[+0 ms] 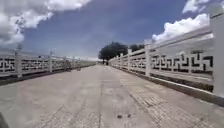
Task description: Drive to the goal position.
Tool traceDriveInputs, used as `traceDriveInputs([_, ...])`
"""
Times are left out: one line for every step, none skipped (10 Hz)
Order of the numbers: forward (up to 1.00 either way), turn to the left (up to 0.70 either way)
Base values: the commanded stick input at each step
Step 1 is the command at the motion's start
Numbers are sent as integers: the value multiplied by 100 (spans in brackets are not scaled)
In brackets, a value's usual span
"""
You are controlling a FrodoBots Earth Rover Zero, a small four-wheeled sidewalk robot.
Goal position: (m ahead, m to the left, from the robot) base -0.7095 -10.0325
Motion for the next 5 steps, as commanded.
traceDriveInputs([70, 0])
traceDriveInputs([70, 6])
traceDriveInputs([70, 14])
traceDriveInputs([70, 14])
traceDriveInputs([70, 8])
